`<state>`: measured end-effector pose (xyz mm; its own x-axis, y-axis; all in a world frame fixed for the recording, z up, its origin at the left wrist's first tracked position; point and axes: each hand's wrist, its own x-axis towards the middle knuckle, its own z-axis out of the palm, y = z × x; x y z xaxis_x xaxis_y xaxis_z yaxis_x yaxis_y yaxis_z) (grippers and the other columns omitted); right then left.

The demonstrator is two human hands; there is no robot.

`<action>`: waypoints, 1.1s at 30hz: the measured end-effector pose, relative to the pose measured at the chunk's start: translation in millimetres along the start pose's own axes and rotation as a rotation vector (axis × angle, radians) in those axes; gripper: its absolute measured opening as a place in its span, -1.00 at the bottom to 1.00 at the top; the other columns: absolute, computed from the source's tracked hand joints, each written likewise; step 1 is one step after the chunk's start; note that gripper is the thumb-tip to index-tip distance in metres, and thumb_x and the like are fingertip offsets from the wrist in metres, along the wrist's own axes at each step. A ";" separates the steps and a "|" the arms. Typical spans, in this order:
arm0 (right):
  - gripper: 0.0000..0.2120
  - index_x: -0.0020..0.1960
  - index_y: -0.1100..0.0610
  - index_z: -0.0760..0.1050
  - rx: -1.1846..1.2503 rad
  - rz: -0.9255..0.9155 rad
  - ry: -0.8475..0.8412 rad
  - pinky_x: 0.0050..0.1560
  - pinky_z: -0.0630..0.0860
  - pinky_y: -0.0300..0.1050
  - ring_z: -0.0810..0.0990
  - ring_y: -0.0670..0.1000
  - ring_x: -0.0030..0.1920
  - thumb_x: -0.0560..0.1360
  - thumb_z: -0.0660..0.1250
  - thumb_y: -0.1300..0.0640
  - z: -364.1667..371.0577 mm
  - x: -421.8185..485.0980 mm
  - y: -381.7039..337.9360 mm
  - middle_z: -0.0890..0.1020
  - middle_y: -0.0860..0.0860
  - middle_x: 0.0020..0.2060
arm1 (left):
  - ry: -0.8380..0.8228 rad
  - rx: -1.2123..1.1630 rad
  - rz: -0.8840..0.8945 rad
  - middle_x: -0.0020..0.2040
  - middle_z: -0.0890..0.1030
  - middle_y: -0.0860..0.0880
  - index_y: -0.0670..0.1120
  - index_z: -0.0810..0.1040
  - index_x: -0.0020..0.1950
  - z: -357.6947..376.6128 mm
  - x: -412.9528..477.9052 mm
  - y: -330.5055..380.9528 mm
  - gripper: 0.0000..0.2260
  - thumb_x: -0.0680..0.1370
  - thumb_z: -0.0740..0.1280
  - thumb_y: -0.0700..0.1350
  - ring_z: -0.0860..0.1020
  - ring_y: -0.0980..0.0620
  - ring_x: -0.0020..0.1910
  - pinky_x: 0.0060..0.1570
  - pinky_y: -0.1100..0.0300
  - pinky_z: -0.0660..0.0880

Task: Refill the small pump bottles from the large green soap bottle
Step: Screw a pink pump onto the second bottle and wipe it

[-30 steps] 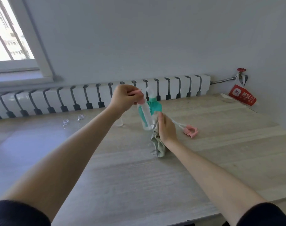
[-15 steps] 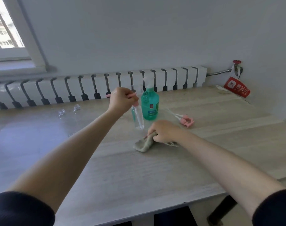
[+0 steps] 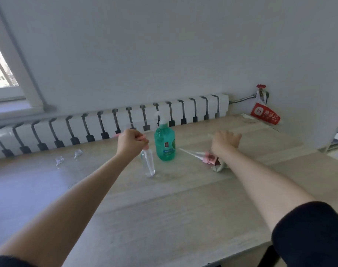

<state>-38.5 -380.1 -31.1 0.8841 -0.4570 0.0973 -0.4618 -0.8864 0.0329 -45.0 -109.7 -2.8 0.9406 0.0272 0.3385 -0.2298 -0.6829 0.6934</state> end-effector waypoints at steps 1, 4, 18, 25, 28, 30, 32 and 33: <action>-0.62 0.22 0.08 0.45 0.031 0.005 -0.072 0.27 0.28 0.07 0.46 0.10 0.20 0.44 0.34 -0.01 7.6 0.9 -1.9 0.52 0.07 0.17 | -0.001 0.004 -0.002 -0.34 0.60 0.08 -0.16 0.62 -0.26 -0.2 0.7 -1.5 -0.87 0.50 0.38 -0.24 0.53 0.22 -0.34 -0.22 0.37 0.48; -0.70 0.16 0.06 0.52 0.136 0.004 -0.271 0.22 0.38 0.01 0.54 0.11 0.07 0.45 0.28 0.04 19.1 -3.6 -7.5 0.59 0.05 0.03 | -0.002 0.024 -0.010 -0.34 0.61 0.05 -0.10 0.61 -0.30 0.5 4.1 -3.8 -0.84 0.48 0.39 -0.25 0.51 0.19 -0.37 -0.21 0.32 0.48; -0.93 -0.06 0.11 0.45 0.707 -0.704 0.391 -0.38 0.30 -0.22 0.45 -0.07 -0.31 0.50 0.20 0.19 -51.0 -80.0 -118.9 0.52 -0.06 -0.27 | -0.044 0.058 -0.073 -0.32 0.66 -0.02 -0.18 0.63 -0.29 -28.2 9.7 -11.9 -0.85 0.44 0.32 -0.29 0.52 0.05 -0.35 -0.32 0.26 0.50; -0.63 0.11 0.14 0.53 0.738 -0.828 -0.212 -0.04 0.45 -0.18 0.57 0.00 0.03 0.37 0.45 0.00 -25.0 -80.2 -185.3 0.61 0.00 0.02 | -0.088 0.076 -0.054 -0.33 0.61 0.01 -0.12 0.59 -0.30 -56.8 13.0 -22.2 -0.88 0.44 0.40 -0.25 0.55 0.05 -0.29 -0.25 0.23 0.53; -0.85 -0.29 0.03 0.48 0.774 -0.895 -0.116 -0.23 0.38 -0.27 0.52 -0.09 -0.23 0.37 0.45 0.08 -29.2 -80.5 -201.3 0.55 -0.09 -0.32 | -0.062 0.038 -0.038 -0.29 0.62 0.00 -0.09 0.59 -0.22 -71.2 16.9 -28.5 -0.93 0.44 0.42 -0.22 0.57 0.05 -0.25 -0.26 0.28 0.51; -0.82 -0.30 0.01 0.44 0.809 -0.872 -0.103 -0.28 0.33 -0.27 0.46 -0.15 -0.35 0.39 0.43 0.10 -37.3 -77.8 -216.3 0.47 -0.14 -0.42 | -0.008 -0.023 -0.048 -0.17 0.62 -0.01 -0.07 0.58 -0.05 -84.7 22.3 -35.7 -0.89 0.45 0.43 -0.15 0.59 0.04 -0.16 -0.15 0.18 0.55; -0.92 -0.15 0.08 0.51 0.914 -0.793 -0.095 -0.34 0.33 -0.29 0.44 -0.17 -0.42 0.43 0.39 0.10 -45.6 -69.5 -231.4 0.45 -0.12 -0.45 | 0.062 -0.050 -0.076 -0.02 0.57 -0.01 -0.05 0.50 0.17 -96.4 29.9 -44.1 -0.71 0.46 0.41 -0.11 0.56 0.04 -0.05 -0.06 0.12 0.54; -0.90 -0.09 0.11 0.53 0.987 -0.756 -0.085 -0.36 0.35 -0.29 0.46 -0.15 -0.43 0.44 0.37 0.10 -49.9 -64.2 -237.8 0.45 -0.09 -0.46 | 0.104 -0.032 -0.082 0.03 0.54 -0.02 -0.05 0.47 0.23 -102.0 33.2 -48.4 -0.67 0.47 0.39 -0.13 0.53 0.03 -0.01 -0.03 0.11 0.52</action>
<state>10.9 -136.2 4.4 0.9235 0.2207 0.3138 0.3827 -0.5892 -0.7116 -28.1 -1.4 39.8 0.9260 0.1590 0.3425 -0.1621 -0.6519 0.7408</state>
